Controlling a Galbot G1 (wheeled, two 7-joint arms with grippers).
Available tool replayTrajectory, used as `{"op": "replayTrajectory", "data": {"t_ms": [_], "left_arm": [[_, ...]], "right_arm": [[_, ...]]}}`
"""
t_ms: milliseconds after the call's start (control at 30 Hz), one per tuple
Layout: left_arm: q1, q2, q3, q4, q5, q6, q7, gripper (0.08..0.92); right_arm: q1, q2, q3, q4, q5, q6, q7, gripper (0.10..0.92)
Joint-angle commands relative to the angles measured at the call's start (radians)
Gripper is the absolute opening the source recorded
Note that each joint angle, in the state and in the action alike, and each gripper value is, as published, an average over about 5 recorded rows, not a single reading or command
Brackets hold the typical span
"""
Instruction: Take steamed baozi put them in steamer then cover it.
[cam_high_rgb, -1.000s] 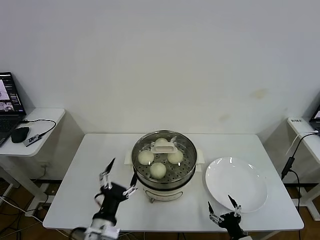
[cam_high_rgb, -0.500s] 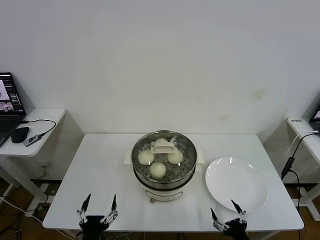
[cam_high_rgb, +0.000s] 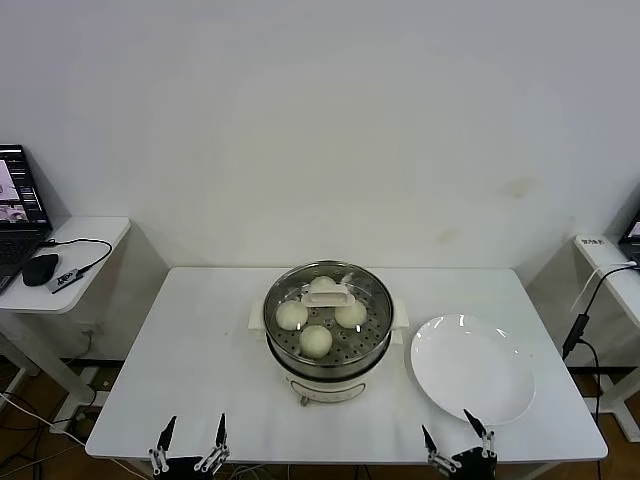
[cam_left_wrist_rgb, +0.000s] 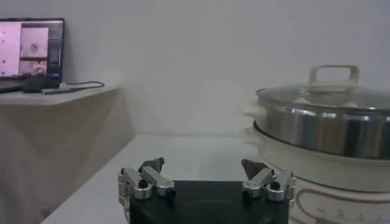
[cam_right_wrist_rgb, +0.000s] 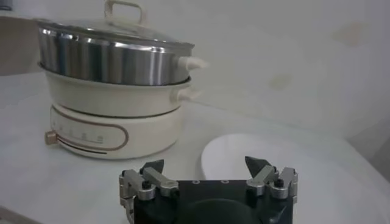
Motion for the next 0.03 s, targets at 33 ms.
{"op": "replayTrajectory", "data": {"t_ms": [33], "left_arm": [[0.02,-0.007,-0.005,0.024,0.004,-0.014,0.032,0.823]], "right_arm": [[-0.023,-0.016,-0.008,0.013,0.019,-0.002,0.006,0.823]]}}
